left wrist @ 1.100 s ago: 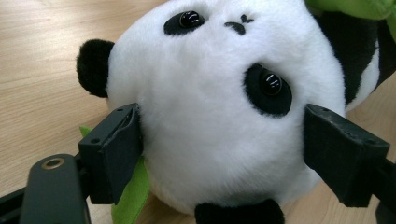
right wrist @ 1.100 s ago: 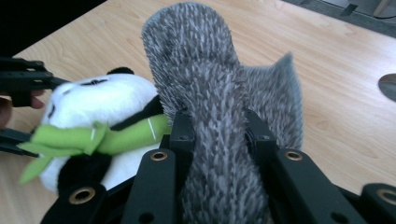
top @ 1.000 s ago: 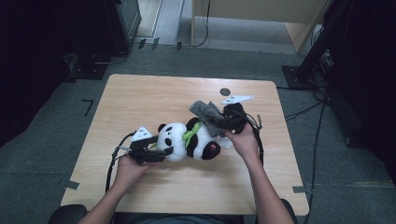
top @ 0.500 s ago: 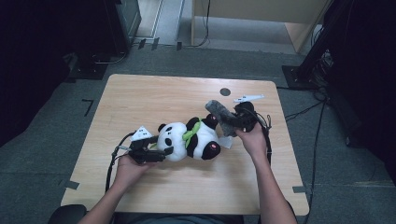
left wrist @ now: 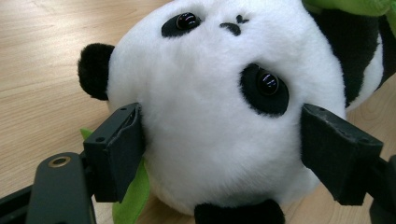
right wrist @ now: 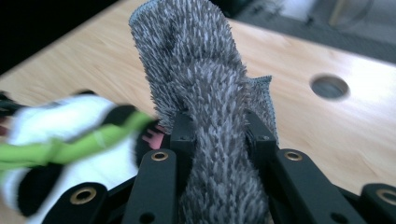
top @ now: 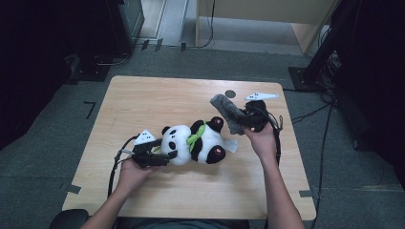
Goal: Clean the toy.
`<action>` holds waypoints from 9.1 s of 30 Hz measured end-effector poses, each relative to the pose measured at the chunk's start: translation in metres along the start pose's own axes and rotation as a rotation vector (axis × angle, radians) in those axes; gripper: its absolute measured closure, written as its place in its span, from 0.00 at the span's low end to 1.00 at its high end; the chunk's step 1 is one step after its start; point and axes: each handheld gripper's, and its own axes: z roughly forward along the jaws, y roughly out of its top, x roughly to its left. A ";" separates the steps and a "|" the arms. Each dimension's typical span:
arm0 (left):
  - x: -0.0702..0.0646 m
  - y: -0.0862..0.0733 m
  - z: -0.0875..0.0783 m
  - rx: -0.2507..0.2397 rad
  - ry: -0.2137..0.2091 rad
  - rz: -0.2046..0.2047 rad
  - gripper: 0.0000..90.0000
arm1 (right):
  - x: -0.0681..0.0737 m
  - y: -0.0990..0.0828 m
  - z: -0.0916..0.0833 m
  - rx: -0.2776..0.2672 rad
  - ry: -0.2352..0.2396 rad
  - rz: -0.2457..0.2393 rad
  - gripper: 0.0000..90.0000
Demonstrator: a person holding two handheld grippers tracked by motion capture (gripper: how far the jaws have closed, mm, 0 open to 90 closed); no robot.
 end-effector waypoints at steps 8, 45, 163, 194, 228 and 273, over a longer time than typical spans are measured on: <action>0.000 0.000 0.000 -0.002 -0.002 -0.003 0.21 | 0.032 0.011 0.002 -0.013 0.064 -0.084 0.78; 0.002 0.000 0.001 -0.001 -0.016 -0.018 0.20 | -0.024 -0.019 0.026 0.156 -0.048 0.051 0.78; -0.006 0.003 0.009 -0.016 0.019 -0.017 0.33 | 0.083 0.020 0.087 0.239 0.273 -0.184 0.80; -0.004 0.006 0.008 0.008 0.009 -0.039 0.32 | 0.042 -0.001 0.021 0.143 0.163 -0.178 0.81; 0.000 0.007 0.012 -0.014 -0.005 -0.058 0.31 | -0.003 -0.068 0.017 0.116 0.118 -0.019 0.83; -0.001 0.005 0.011 -0.002 0.010 -0.038 0.27 | -0.023 -0.038 -0.037 -0.052 0.002 0.087 0.83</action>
